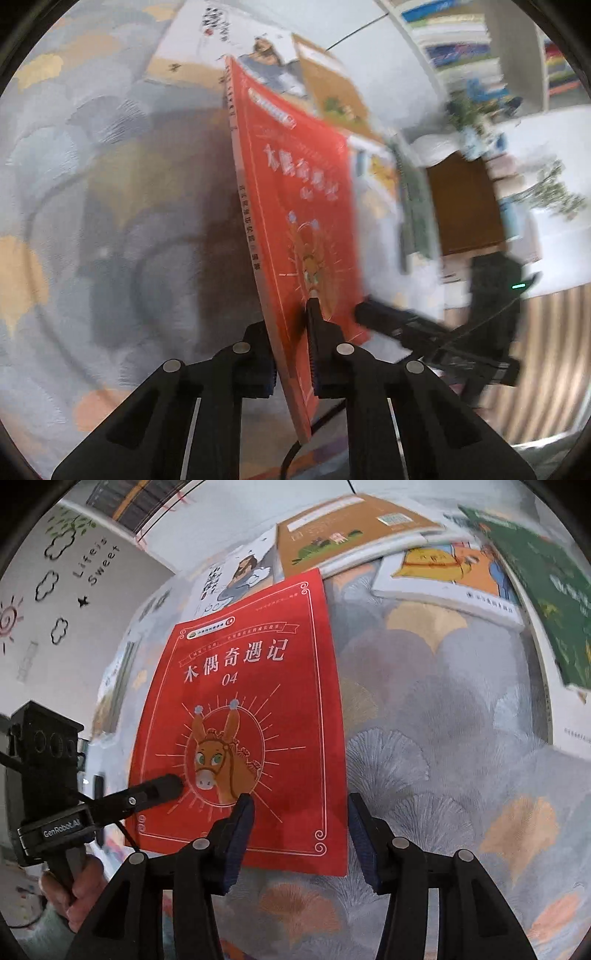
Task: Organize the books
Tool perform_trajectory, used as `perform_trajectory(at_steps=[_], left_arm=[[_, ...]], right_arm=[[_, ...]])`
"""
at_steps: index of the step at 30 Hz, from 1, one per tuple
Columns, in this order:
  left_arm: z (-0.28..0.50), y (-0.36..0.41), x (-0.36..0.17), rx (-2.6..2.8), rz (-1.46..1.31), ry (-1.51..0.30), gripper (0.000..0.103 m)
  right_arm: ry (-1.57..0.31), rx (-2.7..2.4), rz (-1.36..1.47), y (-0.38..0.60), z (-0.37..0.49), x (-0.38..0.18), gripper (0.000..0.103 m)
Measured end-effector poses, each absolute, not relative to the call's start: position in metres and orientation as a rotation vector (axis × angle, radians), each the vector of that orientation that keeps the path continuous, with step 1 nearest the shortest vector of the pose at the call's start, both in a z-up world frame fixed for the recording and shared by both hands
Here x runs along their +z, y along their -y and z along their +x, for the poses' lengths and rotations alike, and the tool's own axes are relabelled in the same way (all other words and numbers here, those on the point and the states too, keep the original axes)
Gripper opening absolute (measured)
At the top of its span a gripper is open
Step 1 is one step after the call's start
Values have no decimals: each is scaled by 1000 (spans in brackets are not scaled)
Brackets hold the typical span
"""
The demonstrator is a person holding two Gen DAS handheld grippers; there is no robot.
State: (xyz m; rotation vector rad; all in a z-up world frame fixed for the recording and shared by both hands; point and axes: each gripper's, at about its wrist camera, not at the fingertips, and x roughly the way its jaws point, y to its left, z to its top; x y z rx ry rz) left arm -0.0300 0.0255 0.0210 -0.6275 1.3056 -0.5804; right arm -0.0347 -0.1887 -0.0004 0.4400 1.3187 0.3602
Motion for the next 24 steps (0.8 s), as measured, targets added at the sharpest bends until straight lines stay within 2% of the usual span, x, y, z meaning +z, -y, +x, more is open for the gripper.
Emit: perform_trajectory(at_steps=[6, 11, 15, 16, 19, 24], left_arm=[[-14, -33, 21, -694, -948, -1267, 9], [-12, -36, 10, -725, -1092, -1277, 9], [-17, -37, 0, -721, -1194, -1286, 9], [-18, -40, 0, -719, -1192, -1286, 9], [-17, -49, 11, -698, -1112, -1277, 7], [-13, -56, 43, -699, -925, -1253, 7]], right_arm=[[-1344, 448, 783, 224, -34, -17, 56], [-1332, 536, 1077, 234, -30, -43, 58], [-1299, 581, 1198, 231, -28, -52, 58], [-1276, 589, 1200, 229, -28, -49, 56], [-1235, 571, 1070, 227, -31, -27, 37], [-1159, 523, 618, 186, -26, 38, 35]])
